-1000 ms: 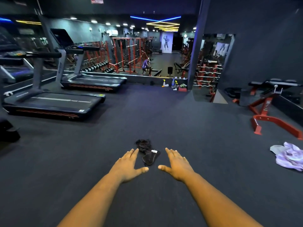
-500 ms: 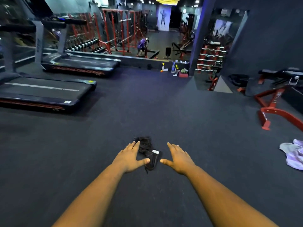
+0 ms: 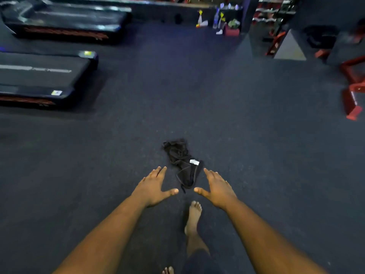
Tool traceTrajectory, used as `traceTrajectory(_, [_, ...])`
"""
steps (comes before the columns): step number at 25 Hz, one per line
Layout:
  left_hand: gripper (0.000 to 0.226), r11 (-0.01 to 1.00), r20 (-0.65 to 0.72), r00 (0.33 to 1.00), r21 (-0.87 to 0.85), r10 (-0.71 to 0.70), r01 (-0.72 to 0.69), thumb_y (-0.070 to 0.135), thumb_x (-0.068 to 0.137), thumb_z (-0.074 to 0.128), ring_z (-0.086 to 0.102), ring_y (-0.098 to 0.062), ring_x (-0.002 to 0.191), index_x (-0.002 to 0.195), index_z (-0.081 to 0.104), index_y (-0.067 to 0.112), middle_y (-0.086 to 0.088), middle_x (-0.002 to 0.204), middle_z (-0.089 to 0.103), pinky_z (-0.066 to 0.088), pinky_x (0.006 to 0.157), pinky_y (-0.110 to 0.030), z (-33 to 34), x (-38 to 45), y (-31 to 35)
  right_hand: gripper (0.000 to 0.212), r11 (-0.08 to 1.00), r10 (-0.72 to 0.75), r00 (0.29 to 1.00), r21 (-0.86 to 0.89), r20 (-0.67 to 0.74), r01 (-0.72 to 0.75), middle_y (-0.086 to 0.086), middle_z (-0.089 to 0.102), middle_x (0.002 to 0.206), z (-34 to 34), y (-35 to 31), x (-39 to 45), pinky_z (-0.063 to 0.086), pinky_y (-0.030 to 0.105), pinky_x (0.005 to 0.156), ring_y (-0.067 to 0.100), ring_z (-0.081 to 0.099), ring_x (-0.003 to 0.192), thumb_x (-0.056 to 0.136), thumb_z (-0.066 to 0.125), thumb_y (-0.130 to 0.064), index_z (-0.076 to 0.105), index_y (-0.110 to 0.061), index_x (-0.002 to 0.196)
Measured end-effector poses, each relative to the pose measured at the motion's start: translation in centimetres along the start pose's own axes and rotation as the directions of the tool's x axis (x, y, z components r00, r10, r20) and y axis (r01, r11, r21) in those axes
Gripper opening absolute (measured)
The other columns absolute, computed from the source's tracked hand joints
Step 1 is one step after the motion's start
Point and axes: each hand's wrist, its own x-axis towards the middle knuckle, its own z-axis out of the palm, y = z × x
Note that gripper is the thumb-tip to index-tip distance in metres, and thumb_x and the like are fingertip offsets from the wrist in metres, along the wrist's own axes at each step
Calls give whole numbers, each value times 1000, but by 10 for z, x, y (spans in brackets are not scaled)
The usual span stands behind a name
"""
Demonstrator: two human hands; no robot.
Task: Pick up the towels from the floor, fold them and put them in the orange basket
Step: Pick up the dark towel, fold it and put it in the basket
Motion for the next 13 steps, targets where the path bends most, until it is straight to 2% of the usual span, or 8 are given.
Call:
traceTrajectory(3, [112,996,106,991,-27,-87,90,86,82,44,4,-21,157,163,-4,25,-1,171,0,19,125,-47,28,85,-16,100,999,24,996,24,86,-26,5,20,168,27,29,91,29,55,120,26,17,155,87,48,-79,11,-24,162])
traceTrajectory(7, [111,981,282,943,-20,-178,191,84,83,47,7,-23,157,163,-2,24,-2,171,2,19,125,-49,73,199,-29,97,997,61,971,22,229,-68,7,29,164,69,78,210,34,53,117,29,26,151,88,49,-76,15,-22,161])
traceTrajectory(13, [106,984,415,892,60,-180,171,80,87,45,8,-24,157,163,-3,24,-3,171,1,17,125,-49,162,364,-65,92,966,230,895,24,382,-258,9,33,161,165,160,339,38,50,114,32,34,146,91,49,-73,17,-23,161])
